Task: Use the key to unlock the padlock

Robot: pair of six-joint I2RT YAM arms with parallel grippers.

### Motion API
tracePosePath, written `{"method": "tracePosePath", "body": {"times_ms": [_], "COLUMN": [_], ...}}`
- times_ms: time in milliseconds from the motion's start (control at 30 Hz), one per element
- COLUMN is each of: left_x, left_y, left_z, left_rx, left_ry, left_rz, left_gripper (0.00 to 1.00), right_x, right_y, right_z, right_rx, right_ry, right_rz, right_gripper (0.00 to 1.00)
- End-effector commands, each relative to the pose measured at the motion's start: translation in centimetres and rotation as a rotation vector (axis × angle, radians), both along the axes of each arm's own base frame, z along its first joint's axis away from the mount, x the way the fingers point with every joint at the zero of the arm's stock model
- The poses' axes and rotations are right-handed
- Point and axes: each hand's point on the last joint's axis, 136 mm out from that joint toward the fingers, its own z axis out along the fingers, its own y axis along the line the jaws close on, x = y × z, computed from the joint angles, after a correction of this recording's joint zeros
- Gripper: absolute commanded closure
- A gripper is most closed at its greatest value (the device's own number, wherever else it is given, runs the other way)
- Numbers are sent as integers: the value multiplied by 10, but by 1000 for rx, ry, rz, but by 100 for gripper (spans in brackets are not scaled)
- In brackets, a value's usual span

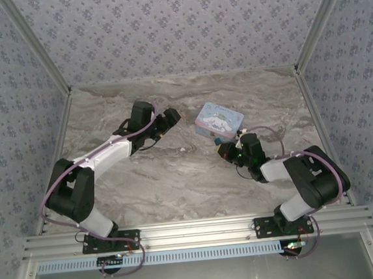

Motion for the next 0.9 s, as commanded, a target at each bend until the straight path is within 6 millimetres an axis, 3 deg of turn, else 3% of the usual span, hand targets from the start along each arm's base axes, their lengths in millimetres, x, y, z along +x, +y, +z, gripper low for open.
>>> {"method": "tracePosePath", "body": {"times_ms": [0, 133, 267, 500, 733, 867], "left_x": [1, 2, 2, 6, 21, 27], "left_y": [0, -1, -2, -7, -42, -70], "left_z": [-3, -3, -3, -7, -8, -15], "left_rx": [15, 11, 17, 28, 13, 11], "left_ry": [-1, 2, 1, 3, -8, 10], "left_rz": [0, -3, -9, -37, -187, -292], "left_gripper": [13, 12, 12, 11, 10, 9], "right_x": [-13, -14, -17, -26, -11, 0], "right_y": [-9, -14, -25, -58, -62, -73], "right_z": [-28, -36, -38, -15, 28, 40], "right_rx": [78, 67, 1, -179, -154, -168], "right_ry": [167, 191, 186, 115, -6, -14], "right_rz": [-75, -96, -127, -168, -59, -53], "right_gripper": [100, 94, 74, 53, 29, 13]}}
